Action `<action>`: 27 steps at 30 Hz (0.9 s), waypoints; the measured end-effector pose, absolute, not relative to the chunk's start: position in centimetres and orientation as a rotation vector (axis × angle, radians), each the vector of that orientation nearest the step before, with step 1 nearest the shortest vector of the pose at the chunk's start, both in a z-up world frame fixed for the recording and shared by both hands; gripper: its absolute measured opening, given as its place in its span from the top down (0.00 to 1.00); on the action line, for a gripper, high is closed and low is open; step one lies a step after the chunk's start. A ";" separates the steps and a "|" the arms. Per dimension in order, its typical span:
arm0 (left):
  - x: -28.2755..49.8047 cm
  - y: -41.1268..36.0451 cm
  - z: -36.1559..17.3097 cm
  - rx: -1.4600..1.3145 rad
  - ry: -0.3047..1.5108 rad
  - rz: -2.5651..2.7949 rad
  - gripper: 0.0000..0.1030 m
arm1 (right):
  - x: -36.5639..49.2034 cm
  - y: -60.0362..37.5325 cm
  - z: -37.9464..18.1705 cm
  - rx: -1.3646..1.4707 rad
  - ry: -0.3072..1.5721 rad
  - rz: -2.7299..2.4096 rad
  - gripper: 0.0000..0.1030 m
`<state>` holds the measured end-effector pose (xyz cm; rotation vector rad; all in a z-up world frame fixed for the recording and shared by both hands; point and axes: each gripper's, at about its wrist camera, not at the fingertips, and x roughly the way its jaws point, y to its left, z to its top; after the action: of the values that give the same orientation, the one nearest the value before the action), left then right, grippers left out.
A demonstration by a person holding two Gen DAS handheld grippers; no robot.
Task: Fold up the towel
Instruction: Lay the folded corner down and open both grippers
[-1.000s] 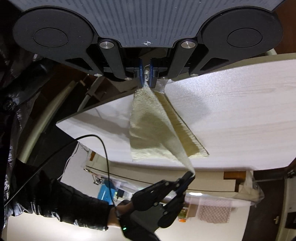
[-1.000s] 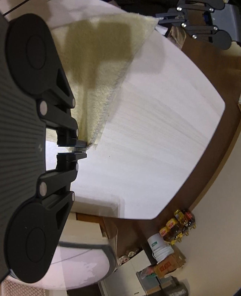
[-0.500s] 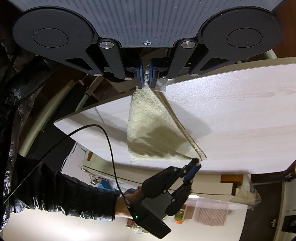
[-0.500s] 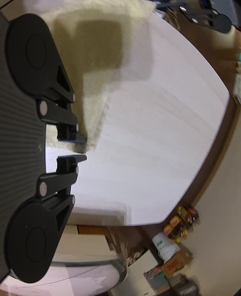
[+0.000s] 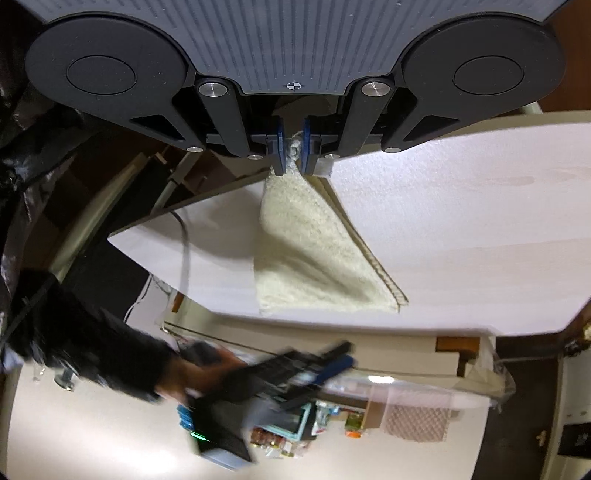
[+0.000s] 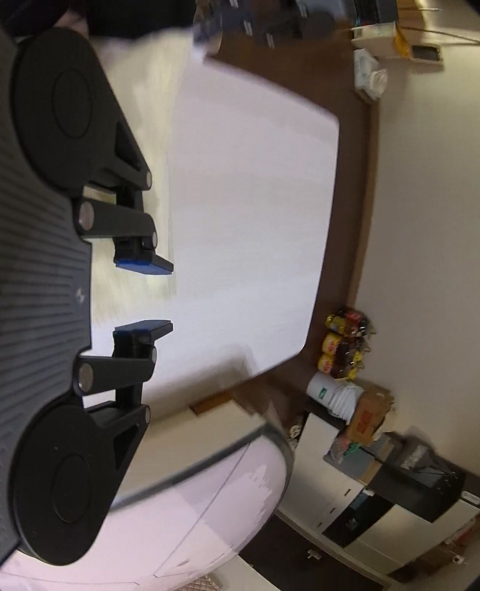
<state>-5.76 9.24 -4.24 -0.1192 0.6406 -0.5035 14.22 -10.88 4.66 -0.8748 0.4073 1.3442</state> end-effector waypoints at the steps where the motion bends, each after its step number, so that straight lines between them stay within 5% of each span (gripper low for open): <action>1: -6.0 9.4 -4.0 -0.112 0.637 -0.502 0.89 | 12.9 -11.2 4.7 -0.872 0.399 1.348 0.71; 10: -6.3 10.9 -2.9 -0.064 0.616 -0.467 0.65 | -0.6 -13.9 1.3 -0.887 0.268 1.337 0.56; 16: -6.0 12.0 -2.1 -0.050 0.592 -0.446 0.45 | -6.2 -12.6 -2.3 -0.965 0.159 1.231 0.56; 19: -5.5 12.8 -1.3 -0.043 0.581 -0.422 0.10 | -7.8 -11.9 -3.8 -1.047 0.088 1.167 0.53; 27: -1.4 13.9 1.5 -0.009 0.594 -0.435 0.08 | -10.5 -9.0 -6.8 -1.214 -0.038 1.033 0.57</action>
<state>-1.41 13.92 1.46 -0.0085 0.5937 -0.4352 -10.53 -8.99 -6.81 -1.2136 -0.0384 1.0328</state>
